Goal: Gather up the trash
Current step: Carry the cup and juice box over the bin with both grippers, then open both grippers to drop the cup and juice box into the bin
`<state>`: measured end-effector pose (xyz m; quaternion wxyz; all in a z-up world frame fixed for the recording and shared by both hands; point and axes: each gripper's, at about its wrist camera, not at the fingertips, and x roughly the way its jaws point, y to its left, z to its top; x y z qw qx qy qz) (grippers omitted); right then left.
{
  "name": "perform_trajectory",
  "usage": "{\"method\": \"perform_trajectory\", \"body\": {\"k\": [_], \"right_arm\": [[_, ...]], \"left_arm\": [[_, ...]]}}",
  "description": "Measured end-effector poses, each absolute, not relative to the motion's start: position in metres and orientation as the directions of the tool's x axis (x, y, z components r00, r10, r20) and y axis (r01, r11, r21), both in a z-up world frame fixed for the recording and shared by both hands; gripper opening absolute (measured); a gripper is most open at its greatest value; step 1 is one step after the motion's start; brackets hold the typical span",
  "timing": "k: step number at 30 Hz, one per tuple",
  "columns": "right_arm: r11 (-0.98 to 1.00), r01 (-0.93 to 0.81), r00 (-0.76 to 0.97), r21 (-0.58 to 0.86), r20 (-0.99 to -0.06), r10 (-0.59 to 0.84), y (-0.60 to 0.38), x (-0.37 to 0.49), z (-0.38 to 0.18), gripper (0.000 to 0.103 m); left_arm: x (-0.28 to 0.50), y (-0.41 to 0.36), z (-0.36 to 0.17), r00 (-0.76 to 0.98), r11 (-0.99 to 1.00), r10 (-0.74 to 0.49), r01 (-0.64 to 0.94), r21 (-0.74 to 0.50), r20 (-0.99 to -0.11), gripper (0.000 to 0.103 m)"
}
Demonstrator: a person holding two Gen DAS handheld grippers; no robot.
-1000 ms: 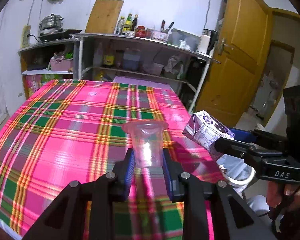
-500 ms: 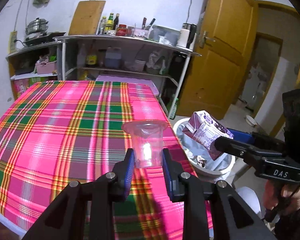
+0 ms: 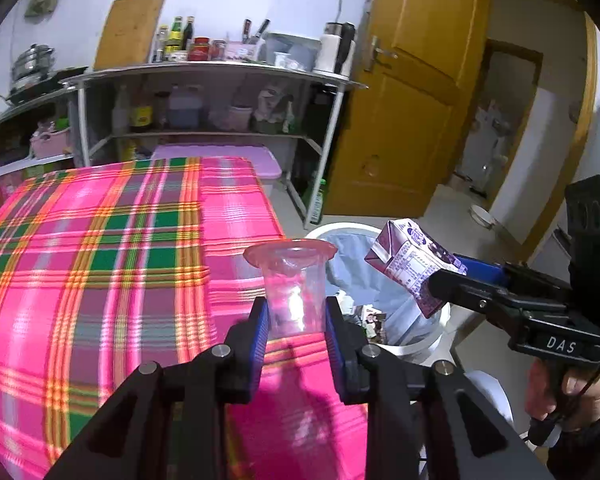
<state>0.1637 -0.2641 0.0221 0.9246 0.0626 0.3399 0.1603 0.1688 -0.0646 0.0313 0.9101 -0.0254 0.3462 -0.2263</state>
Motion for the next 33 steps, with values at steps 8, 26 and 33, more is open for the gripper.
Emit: {"method": "perform_trajectory", "body": {"k": [8,26,33], "right_arm": [[0.962,-0.162,0.723,0.219,-0.637,0.267,-0.299,0.173,0.008,0.057],[0.968,-0.045,0.660,0.247,-0.720,0.215,-0.340,0.204,-0.032,0.057],[0.968,-0.031,0.654,0.250,-0.728,0.209,-0.345,0.206,-0.038,0.057]], "left_arm": [[0.196,-0.103,0.017,0.613,0.869,-0.472,0.447,-0.214,-0.634,0.028],[0.251,-0.174,-0.026,0.490,0.829,-0.494,0.516,-0.218,-0.718,0.028],[0.259,-0.183,-0.039,0.451,0.824,-0.495,0.515,-0.236,-0.742,0.031]]}}
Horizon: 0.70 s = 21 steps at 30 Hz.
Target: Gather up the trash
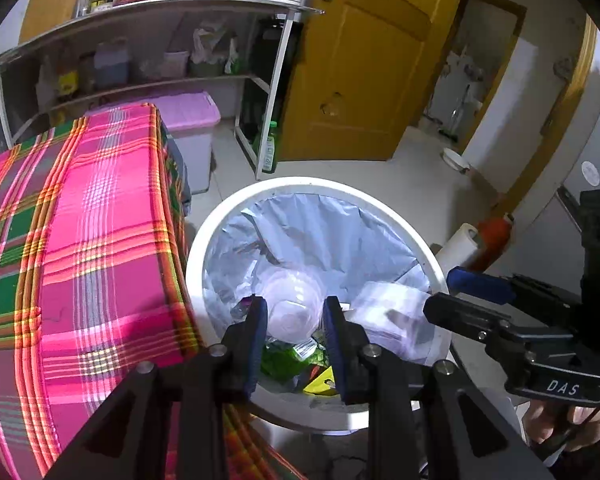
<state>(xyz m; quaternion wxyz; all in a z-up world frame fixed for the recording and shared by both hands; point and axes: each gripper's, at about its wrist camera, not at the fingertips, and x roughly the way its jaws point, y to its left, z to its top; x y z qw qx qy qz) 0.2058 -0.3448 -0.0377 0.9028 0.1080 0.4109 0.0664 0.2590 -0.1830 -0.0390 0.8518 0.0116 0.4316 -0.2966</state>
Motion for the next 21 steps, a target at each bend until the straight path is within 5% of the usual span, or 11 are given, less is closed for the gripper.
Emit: {"method": "perform_trajectory", "body": {"k": [21], "right_arm": [[0.973,-0.104,0.731,0.205,-0.648,0.214,-0.302,0.158,0.011,0.057]], "left_arm": [[0.200,-0.136,0.009,0.576,0.852,-0.490,0.476,-0.219,-0.654,0.036]]}}
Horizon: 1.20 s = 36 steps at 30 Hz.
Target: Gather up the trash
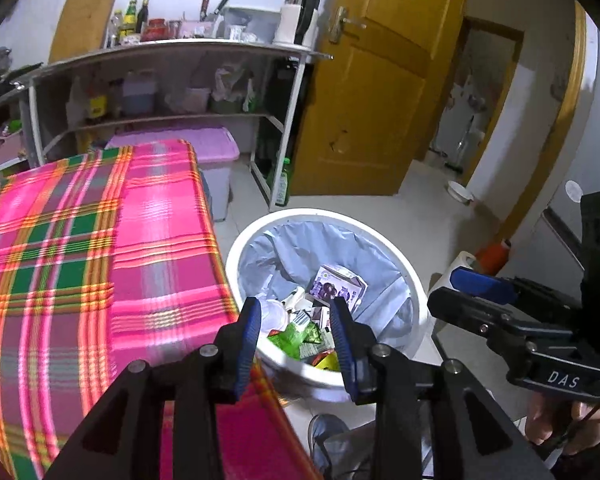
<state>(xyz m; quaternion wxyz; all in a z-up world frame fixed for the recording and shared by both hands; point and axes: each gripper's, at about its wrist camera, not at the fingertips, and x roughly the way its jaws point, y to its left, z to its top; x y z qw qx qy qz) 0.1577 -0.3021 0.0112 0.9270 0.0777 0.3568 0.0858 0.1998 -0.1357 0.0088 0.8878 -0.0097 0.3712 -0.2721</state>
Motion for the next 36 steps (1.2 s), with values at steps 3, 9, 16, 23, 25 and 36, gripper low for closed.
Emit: {"method": "perform_trajectory", "body": {"k": [3,9,16,23,25,36], "right_arm": [[0.974,-0.118,0.740,0.194,-0.637,0.217,-0.292,0.147,0.017,0.057],[0.975,-0.141,0.751,0.173,-0.622,0.219,-0.275,0.124,0.022,0.057],[0.978,-0.163,0.760,0.130,-0.615,0.209,-0.260,0.100,0.024,0.057],[0.980,-0.157,0.763,0.126,-0.615,0.201,-0.259,0.080,0.023,0.057],[0.980,-0.154,0.764,0.126,-0.615,0.198,-0.259,0.075,0.023,0.057],[0.978,-0.179,0.771,0.108,-0.603,0.207,-0.254,0.056,0.022,0.057]], "left_arm": [[0.185,-0.126,0.015,0.604,0.863,-0.473,0.464,-0.199,-0.642,0.036],[0.154,-0.107,0.027,0.652,0.882,-0.442,0.440,-0.167,-0.616,0.036],[0.120,-0.090,0.032,0.681,0.891,-0.430,0.425,-0.157,-0.592,0.036],[0.095,-0.081,0.034,0.704,0.899,-0.417,0.414,-0.145,-0.575,0.036],[0.088,-0.080,0.033,0.706,0.899,-0.417,0.413,-0.146,-0.573,0.036],[0.060,-0.072,0.036,0.742,0.923,-0.369,0.364,-0.125,-0.559,0.036]]}}
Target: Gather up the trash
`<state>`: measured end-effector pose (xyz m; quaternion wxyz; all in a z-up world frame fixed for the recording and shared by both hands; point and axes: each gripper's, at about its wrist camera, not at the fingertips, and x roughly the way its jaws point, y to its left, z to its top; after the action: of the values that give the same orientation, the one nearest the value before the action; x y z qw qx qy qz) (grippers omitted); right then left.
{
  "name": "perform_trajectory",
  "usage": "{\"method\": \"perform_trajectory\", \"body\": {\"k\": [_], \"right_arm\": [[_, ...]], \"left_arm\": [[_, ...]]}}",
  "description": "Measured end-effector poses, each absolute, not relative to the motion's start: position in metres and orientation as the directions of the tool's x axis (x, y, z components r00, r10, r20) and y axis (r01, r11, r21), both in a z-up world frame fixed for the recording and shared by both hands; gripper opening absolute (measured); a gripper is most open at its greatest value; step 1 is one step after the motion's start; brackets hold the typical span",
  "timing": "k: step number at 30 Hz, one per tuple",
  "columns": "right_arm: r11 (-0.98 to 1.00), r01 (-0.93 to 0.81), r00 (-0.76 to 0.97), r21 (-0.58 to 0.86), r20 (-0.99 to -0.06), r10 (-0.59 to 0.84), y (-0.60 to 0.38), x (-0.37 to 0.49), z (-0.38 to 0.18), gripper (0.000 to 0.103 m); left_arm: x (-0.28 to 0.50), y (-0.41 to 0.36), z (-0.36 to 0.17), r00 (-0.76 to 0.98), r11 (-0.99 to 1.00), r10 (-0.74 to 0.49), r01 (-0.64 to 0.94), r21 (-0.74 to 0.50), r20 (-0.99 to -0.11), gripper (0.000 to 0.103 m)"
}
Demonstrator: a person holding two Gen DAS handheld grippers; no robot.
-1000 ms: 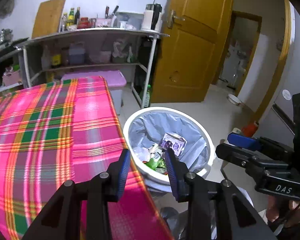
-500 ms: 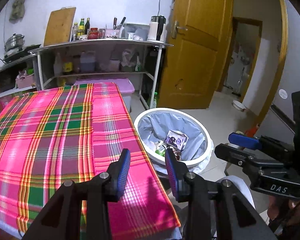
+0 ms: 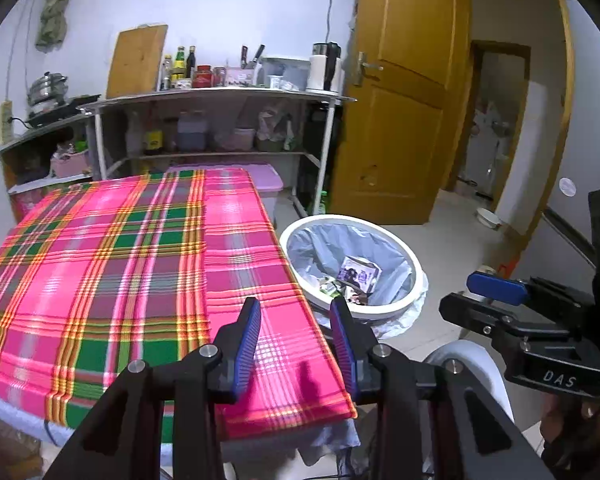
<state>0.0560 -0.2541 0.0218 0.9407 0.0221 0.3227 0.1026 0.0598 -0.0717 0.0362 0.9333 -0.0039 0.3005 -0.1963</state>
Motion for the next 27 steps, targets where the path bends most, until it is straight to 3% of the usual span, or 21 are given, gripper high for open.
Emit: {"method": "perform_trajectory", "body": {"k": [27], "right_arm": [[0.968,-0.233,0.778,0.095,-0.579,0.245,-0.237,0.031,0.022,0.057]], "left_arm": [[0.028,-0.052,0.030,0.778,0.961,-0.270,0.254,-0.110,-0.567,0.036]]}}
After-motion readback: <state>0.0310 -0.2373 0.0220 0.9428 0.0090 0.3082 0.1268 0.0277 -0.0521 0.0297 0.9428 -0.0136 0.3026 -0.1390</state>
